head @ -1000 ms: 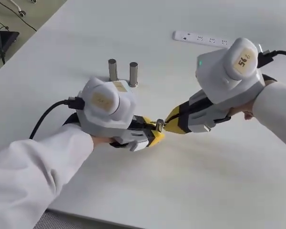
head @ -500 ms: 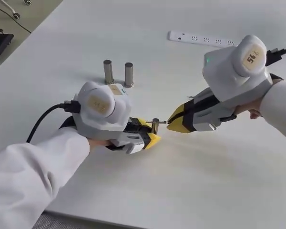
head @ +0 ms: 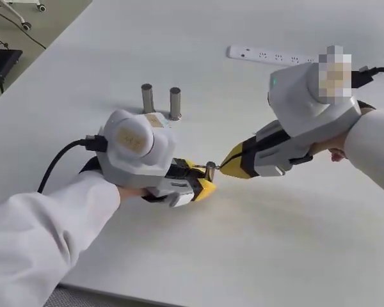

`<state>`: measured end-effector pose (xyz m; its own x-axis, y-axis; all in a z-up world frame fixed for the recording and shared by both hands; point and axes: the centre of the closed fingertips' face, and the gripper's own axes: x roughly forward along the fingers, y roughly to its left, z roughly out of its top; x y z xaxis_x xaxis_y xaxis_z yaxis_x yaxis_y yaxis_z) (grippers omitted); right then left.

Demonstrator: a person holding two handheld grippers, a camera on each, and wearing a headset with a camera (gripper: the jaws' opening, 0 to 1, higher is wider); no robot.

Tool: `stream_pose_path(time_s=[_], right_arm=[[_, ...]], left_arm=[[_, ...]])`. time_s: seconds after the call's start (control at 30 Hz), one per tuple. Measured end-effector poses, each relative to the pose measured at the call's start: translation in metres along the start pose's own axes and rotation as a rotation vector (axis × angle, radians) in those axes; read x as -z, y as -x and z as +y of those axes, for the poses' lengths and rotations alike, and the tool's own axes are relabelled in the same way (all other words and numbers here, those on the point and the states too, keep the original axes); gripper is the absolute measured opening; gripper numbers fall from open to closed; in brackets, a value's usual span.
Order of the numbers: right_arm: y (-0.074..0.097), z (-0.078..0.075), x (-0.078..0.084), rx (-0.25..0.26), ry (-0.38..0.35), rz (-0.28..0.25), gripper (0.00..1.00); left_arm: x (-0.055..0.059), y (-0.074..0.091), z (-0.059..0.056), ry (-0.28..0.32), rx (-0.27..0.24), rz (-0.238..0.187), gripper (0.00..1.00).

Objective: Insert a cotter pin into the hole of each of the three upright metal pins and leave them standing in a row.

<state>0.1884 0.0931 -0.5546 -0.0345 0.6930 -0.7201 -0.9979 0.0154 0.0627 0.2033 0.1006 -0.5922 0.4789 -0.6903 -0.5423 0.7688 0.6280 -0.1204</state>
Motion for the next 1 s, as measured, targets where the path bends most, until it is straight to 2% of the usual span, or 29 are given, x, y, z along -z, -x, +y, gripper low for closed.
stream_pose_path(time_s=[0.07, 0.13, 0.17, 0.2, 0.4, 0.57, 0.7, 0.8, 0.9, 1.0], right_arm=[[0.002, 0.0, 0.0, 0.011, -0.021, -0.022, 0.0], [0.003, 0.0, 0.001, 0.025, -0.036, -0.04, 0.05], [0.003, 0.0, 0.002, 0.032, -0.05, -0.055, 0.07], [0.002, 0.001, 0.003, 0.033, -0.06, -0.064, 0.09], [-0.007, 0.007, 0.008, 0.036, -0.113, -0.119, 0.18], [-0.014, 0.008, 0.009, 0.04, -0.137, -0.149, 0.22], [-0.019, 0.007, 0.009, 0.045, -0.174, -0.174, 0.22], [-0.022, 0.003, 0.009, 0.055, -0.193, -0.192, 0.22], [-0.027, 0.001, 0.01, 0.067, -0.202, -0.208, 0.21], [-0.031, -0.002, 0.012, 0.081, -0.191, -0.201, 0.18]], left_arm=[[0.0, 0.003, -0.002, 0.0, 0.014, 0.007, 0.23], [0.001, 0.01, 0.0, -0.074, 0.006, 0.033, 0.29], [0.0, 0.013, -0.003, -0.08, 0.016, 0.039, 0.31], [0.0, 0.016, -0.004, -0.079, 0.023, 0.039, 0.34], [-0.01, 0.032, -0.014, -0.095, 0.089, -0.005, 0.69], [-0.005, 0.037, -0.017, -0.112, 0.099, 0.017, 0.86], [-0.004, 0.04, -0.017, -0.105, 0.097, 0.016, 0.98], [-0.007, 0.044, -0.02, -0.07, 0.117, -0.008, 0.99], [-0.01, 0.047, -0.018, -0.058, 0.114, -0.021, 0.99], [-0.01, 0.048, -0.015, -0.048, 0.108, -0.024, 0.99]])
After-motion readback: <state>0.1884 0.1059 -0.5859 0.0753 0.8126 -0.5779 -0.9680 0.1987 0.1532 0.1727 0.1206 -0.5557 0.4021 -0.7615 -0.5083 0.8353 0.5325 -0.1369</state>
